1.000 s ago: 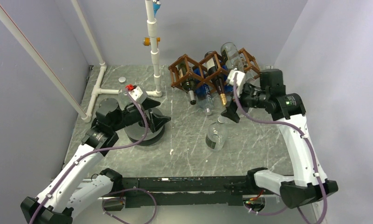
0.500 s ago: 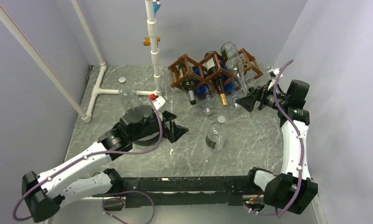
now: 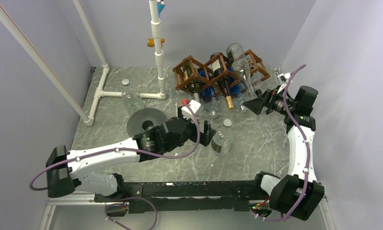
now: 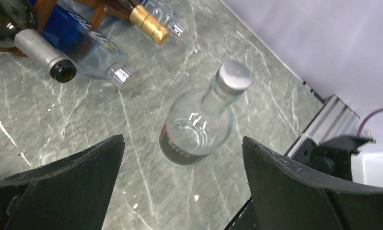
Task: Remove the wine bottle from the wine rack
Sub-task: Pick up the wine bottle from the center of the board.
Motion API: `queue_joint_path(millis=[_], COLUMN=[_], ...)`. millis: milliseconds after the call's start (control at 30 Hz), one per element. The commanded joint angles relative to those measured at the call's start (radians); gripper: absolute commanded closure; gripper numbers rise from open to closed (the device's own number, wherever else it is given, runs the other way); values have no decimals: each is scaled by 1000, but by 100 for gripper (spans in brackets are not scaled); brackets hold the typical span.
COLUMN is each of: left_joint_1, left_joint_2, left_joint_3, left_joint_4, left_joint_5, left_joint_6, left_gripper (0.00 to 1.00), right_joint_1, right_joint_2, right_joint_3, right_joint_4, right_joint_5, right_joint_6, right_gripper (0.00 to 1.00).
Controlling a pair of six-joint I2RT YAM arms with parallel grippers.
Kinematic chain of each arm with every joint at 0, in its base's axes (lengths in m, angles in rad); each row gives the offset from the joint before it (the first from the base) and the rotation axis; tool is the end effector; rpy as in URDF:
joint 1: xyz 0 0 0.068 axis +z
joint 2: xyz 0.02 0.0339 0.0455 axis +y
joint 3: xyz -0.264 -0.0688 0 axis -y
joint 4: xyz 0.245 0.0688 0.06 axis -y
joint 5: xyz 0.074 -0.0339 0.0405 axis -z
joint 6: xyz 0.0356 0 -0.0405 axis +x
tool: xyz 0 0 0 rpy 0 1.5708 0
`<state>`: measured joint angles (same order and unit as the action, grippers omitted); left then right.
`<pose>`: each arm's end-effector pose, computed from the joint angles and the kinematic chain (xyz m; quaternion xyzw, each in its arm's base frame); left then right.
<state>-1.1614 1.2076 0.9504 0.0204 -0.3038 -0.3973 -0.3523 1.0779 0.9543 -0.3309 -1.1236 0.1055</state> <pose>0.1226 -0.2557 0.3307 0.2027 0.7555 -0.3452 0.5186 0.2231 -0.0478 0.3362 -0.1119 0.7632 0.3933 0.5004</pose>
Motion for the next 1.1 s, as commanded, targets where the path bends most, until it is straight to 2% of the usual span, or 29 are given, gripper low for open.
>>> queue_joint_path(millis=[0,100,200,333,567,867,1067], left_joint_1=[-71,-115,-144,-156,-158,-156,-151], left_joint_2=[87,152,210,285,416,517,562], left_joint_3=[161,250,314,372,466,519,537], left_joint_4=[-95,-157,-192,-185,-182,-178,-163], left_joint_5=[-265,-398,-457,-459,-459,-476,-453], left_joint_6=[-107,-129,-132,-110,-57,-36,-47], left_gripper=[1,1,1,1,11,14,20], right_joint_1=[-4,-4,-4,-4,-5,-5,-4], right_joint_2=[-23,-23,-24,-26,-28,-31,-34], right_joint_3=[8,6,4,3,3,3,1], right_joint_4=[53,55,56,56,55,53,52], right_joint_5=[13,16,20,25,33,41,44], right_joint_6=[14,16,17,15,11,8,7], right_gripper=[1,1,1,1,1,1,1])
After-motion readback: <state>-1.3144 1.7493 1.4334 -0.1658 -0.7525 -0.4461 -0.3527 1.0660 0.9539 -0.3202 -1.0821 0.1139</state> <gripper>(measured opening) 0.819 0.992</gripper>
